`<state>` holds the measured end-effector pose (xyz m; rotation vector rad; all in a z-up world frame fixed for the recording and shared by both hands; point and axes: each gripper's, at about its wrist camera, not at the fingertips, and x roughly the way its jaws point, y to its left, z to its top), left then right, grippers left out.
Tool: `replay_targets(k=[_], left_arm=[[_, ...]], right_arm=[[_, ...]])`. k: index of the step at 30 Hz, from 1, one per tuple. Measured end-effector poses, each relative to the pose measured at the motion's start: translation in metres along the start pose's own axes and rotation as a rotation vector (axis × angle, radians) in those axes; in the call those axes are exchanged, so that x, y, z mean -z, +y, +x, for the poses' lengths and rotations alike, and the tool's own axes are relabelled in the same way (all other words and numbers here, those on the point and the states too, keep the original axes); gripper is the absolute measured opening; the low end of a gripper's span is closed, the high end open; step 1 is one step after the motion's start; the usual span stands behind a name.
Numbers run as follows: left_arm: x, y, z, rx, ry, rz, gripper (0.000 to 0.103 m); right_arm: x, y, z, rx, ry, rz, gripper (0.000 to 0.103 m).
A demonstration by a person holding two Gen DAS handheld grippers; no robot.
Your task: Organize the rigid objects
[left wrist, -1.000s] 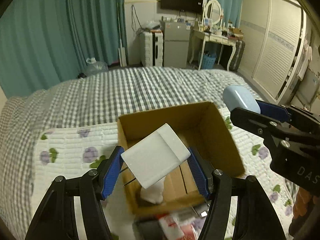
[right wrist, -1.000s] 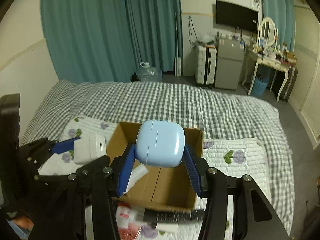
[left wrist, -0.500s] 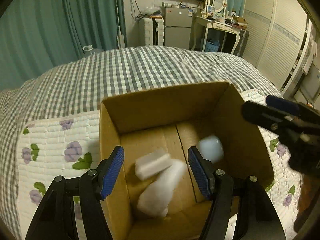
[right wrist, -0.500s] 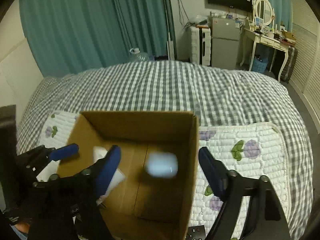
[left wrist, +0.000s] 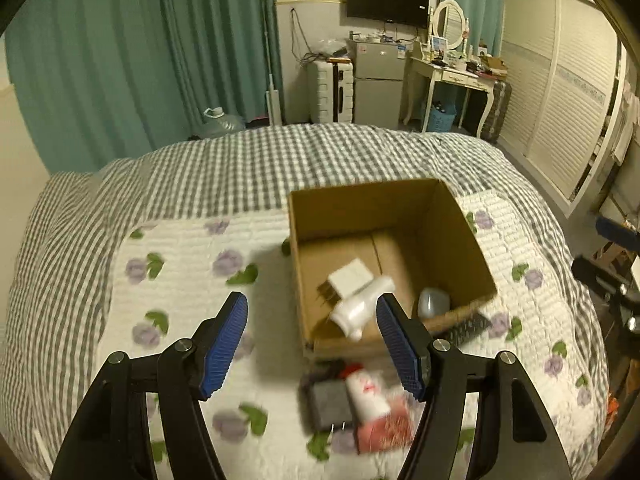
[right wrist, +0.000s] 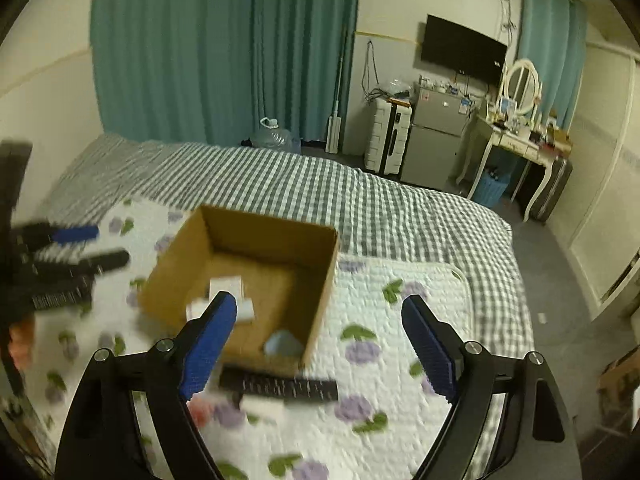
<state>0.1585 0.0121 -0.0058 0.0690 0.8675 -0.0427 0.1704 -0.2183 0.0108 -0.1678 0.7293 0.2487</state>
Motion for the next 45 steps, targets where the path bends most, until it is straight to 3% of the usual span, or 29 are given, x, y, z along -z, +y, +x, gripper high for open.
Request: replay_targets(k=[6,10,15,23,31,34,35,37,45], left_arm=[[0.055,-0.001,0.011,-0.004,0.07,-0.036,0.07],[0.091,-0.006,0.041,-0.04,0.136,-0.05,0.07],[0.126,-0.013,0.084,-0.034,0.234,-0.053,0.07],[0.136,-0.019,0.119,-0.065,0.294,-0.036,0.07],[0.133,-0.012,0.136,-0.071,0.31,-0.044,0.07],[0.132,-0.011,0.137,-0.065,0.306,-0.044,0.067],[0.133,-0.011,0.136,-0.062,0.304,-0.043,0.065],[0.133,-0.011,0.132,-0.014,0.293,-0.043,0.044],[0.134,-0.003,0.101,0.002,0.266,-0.054,0.039]], right_arm=[[0.058,0.018,-0.003,0.001,0.058,-0.026,0.085],[0.095,0.032,0.024,0.011,0.121,-0.033,0.085],[0.121,0.052,0.062,-0.002,0.187,-0.081,0.085],[0.128,0.081,0.123,-0.015,0.253,-0.151,0.085],[0.127,0.098,0.164,0.049,0.301,-0.206,0.084],[0.126,0.097,0.173,0.086,0.304,-0.206,0.079],[0.126,0.098,0.174,0.091,0.301,-0.213,0.073],[0.127,0.102,0.174,0.122,0.294,-0.246,0.062],[0.132,0.097,0.127,0.145,0.191,-0.255,0.027]])
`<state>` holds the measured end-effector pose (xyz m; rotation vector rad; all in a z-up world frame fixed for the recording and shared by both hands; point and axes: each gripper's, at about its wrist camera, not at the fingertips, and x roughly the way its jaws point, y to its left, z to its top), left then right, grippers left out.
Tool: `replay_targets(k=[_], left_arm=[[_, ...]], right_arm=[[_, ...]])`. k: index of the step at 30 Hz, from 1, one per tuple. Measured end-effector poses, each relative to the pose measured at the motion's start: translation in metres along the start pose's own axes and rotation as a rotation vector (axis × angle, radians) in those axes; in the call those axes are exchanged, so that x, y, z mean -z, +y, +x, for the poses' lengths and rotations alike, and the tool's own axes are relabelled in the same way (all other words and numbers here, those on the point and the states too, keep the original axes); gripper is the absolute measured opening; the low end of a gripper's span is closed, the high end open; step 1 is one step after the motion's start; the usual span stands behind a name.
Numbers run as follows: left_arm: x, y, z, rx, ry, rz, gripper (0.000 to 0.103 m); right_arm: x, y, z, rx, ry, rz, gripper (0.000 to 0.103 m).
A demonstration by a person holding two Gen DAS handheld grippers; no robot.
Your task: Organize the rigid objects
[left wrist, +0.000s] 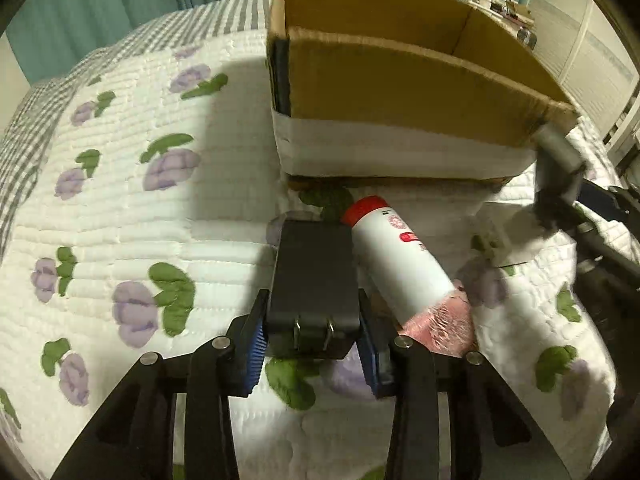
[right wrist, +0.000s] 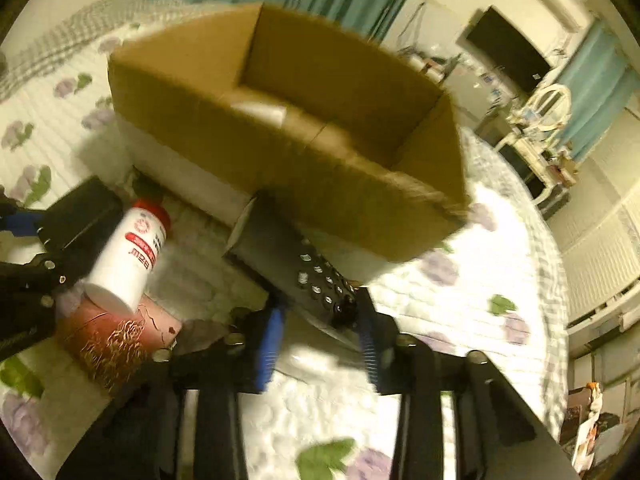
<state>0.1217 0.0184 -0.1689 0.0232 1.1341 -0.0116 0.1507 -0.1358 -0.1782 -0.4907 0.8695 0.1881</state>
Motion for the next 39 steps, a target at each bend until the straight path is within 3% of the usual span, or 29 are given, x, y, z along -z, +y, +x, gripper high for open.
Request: replay_targets(k=[4,11,25,33,39], left_arm=[[0.002,0.005,-0.024,0.021,-0.022,-0.007,0.038],[-0.007,-0.004,-0.078,0.055,-0.11,0.009,0.038],[-0.049,-0.016,-0.17,0.069,-0.31,0.033,0.038],[-0.09,-0.018,-0.185,0.072,-0.369,0.04,0.038],[-0.123,-0.025,-0.159,0.068,-0.364,0.061,0.038]], right_arm=[[0.001,-0.023,-0.033,-0.049,-0.054,0.095,0.019],[-0.008,-0.056,-0.084,-0.152,-0.093,0.232,0.019],[-0.053,-0.094,-0.197,-0.193,-0.274,0.299,0.018],[-0.092,-0.108,-0.208,-0.195,-0.323,0.291,0.018],[-0.118,-0.109,-0.179,-0.207,-0.292,0.27,0.018]])
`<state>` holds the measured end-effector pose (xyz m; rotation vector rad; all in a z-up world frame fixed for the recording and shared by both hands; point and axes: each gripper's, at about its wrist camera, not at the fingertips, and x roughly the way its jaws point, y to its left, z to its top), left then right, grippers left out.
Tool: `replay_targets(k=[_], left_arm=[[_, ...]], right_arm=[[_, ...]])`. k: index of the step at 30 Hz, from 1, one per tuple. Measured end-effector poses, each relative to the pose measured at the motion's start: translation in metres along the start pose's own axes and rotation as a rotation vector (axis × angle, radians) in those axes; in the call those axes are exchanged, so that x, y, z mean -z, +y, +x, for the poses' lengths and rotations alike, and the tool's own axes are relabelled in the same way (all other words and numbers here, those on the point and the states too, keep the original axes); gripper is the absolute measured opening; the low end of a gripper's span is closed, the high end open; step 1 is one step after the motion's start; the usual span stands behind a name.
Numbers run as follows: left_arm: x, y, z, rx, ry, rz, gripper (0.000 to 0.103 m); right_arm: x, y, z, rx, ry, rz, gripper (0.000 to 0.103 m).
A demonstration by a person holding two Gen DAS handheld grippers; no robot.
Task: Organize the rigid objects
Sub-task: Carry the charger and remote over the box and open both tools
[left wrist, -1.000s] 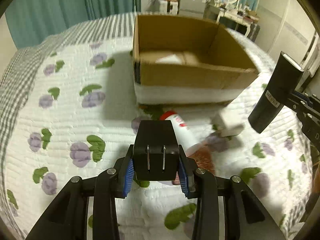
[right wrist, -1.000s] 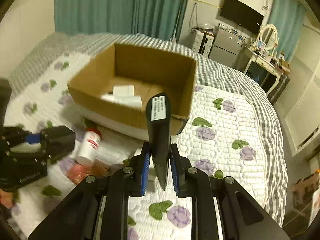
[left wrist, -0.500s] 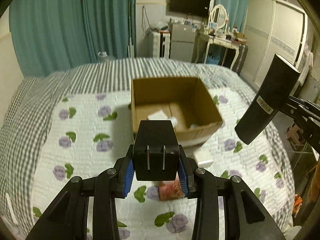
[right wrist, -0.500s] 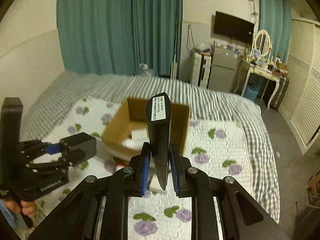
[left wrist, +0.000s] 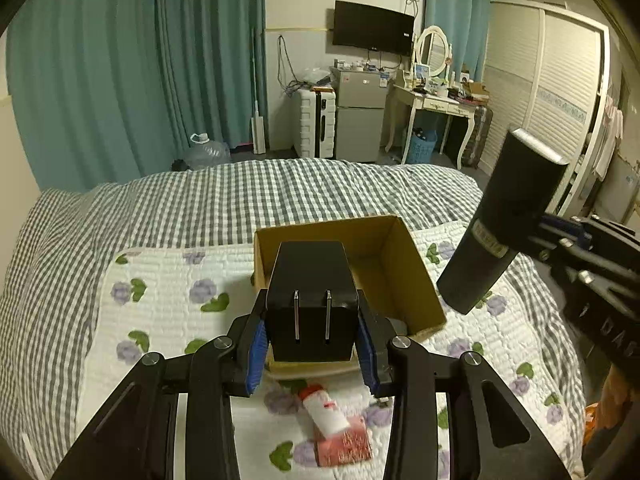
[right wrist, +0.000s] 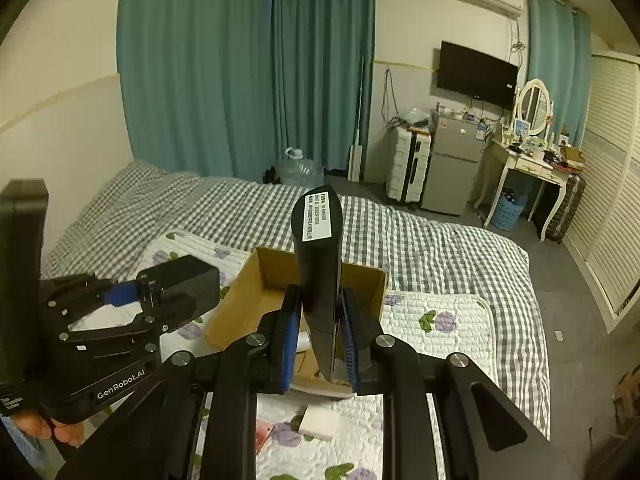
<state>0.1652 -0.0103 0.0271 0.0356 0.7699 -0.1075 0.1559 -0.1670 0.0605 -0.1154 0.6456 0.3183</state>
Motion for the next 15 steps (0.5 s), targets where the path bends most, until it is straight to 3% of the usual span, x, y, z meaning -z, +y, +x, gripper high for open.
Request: replay_targets(k=[15], left_arm=[[0.018,0.002,0.132,0.007,0.147,0.004,0.038]], right_arm=[[0.039,-0.028,0.159,-0.044,0.298,0.04,0.019]])
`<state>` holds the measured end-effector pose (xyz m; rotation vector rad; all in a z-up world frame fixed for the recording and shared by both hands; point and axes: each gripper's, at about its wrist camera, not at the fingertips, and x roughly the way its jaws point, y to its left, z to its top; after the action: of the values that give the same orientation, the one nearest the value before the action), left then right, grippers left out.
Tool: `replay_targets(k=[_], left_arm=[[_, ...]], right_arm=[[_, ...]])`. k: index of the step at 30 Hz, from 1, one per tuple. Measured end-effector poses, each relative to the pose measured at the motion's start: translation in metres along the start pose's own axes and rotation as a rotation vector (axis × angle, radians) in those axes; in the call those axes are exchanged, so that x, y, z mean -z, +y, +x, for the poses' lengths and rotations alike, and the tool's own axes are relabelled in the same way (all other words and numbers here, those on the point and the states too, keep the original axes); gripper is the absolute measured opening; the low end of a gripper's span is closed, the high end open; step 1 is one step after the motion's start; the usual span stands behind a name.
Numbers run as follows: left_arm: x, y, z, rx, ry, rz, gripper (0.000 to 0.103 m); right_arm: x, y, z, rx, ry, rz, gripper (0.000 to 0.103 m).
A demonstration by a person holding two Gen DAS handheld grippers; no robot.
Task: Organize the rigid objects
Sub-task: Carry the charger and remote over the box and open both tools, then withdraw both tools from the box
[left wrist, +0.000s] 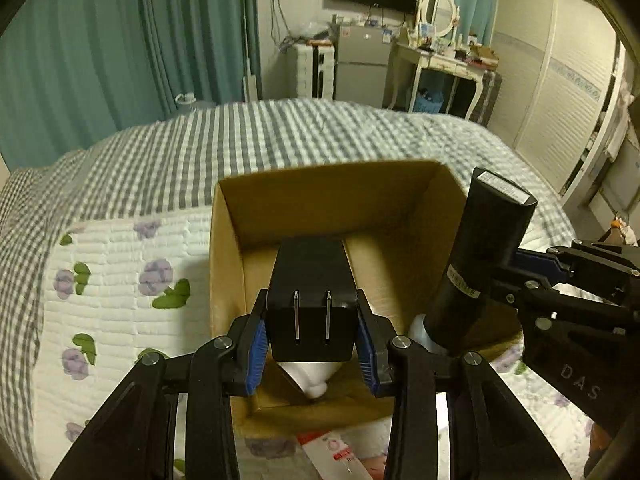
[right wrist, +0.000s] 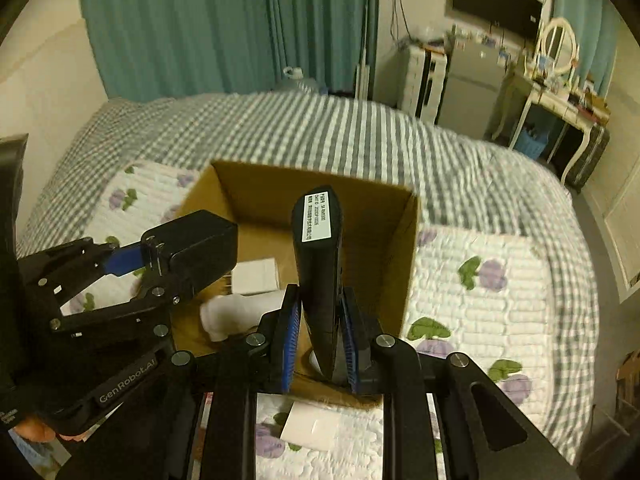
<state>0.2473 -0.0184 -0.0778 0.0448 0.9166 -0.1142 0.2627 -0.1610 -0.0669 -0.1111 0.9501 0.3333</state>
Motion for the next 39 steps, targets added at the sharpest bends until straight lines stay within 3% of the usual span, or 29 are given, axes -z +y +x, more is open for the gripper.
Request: replay_targets(k=[7,10,11,12,13,14,15,19,21,31,39], left_arm=[[0.007,0.008,0.032,-0.019,0.046,-0.013,0.039],[0.007,0.008,0.035,-0.03,0.052,-0.006,0.039],[0.007,0.007,0.035,-0.029,0.057,-0.003,0.041],[0.006,0.006,0.036,-0.026,0.065,0.002,0.042],[0.005,0.005,0.033,-0.03,0.058,0.006,0.044],[0.005,0.004,0.029,-0.039,0.045,0.008,0.052],[0.003,0.003,0.022,-0.041,0.024,0.007,0.057],[-0.003,0.001,-0.004,-0.036,0.0,0.005,0.058],[-0.006,0.002,-0.022,-0.031,-0.018,-0.001,0.058],[0.001,0.004,-0.124,-0.02,-0.122,-0.026,0.067],[0.036,0.012,-0.158,-0.038,-0.131,-0.065,0.068]], right_arm=[[-0.008,-0.004,0.05,-0.038,0.072,0.032,0.019],[-0.012,-0.004,0.06,-0.018,0.052,0.029,0.02],[-0.013,-0.004,0.06,-0.017,0.049,0.036,0.027],[-0.014,-0.006,0.058,-0.009,0.039,0.045,0.048],[-0.016,-0.008,0.055,0.0,0.022,0.055,0.06],[-0.017,-0.011,0.047,0.007,-0.011,0.074,0.072],[-0.017,-0.013,0.04,0.009,-0.036,0.087,0.072],[-0.021,-0.022,0.007,0.041,-0.102,0.116,0.075],[-0.02,-0.026,-0.018,0.071,-0.146,0.12,0.083],[0.006,-0.028,-0.135,0.171,-0.276,0.132,0.094],[0.042,-0.015,-0.181,0.191,-0.313,0.128,0.098]])
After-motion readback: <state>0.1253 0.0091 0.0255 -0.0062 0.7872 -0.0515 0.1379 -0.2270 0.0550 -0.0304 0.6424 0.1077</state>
